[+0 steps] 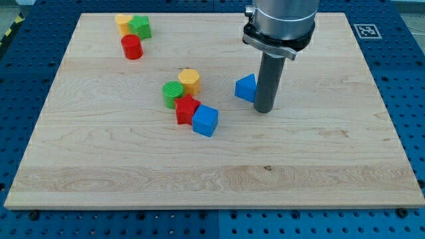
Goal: Move blue triangle right to the blue cube
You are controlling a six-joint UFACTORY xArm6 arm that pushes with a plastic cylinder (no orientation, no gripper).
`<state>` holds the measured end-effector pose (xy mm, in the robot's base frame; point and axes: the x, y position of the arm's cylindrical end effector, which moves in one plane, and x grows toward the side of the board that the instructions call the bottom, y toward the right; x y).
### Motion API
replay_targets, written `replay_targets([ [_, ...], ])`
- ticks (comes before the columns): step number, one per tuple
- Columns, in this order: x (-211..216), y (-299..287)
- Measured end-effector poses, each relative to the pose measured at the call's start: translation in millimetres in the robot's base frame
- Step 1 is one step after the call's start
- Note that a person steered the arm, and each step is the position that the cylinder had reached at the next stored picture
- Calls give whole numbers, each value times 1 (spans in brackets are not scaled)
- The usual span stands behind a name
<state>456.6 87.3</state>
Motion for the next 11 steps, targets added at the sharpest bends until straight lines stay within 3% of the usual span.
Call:
replay_targets([
  [3,-73,-4],
  [4,-59,-36],
  [5,-7,-42],
  [6,10,-42],
  [8,-34,-20],
  [10,15,28],
  [11,17,7],
])
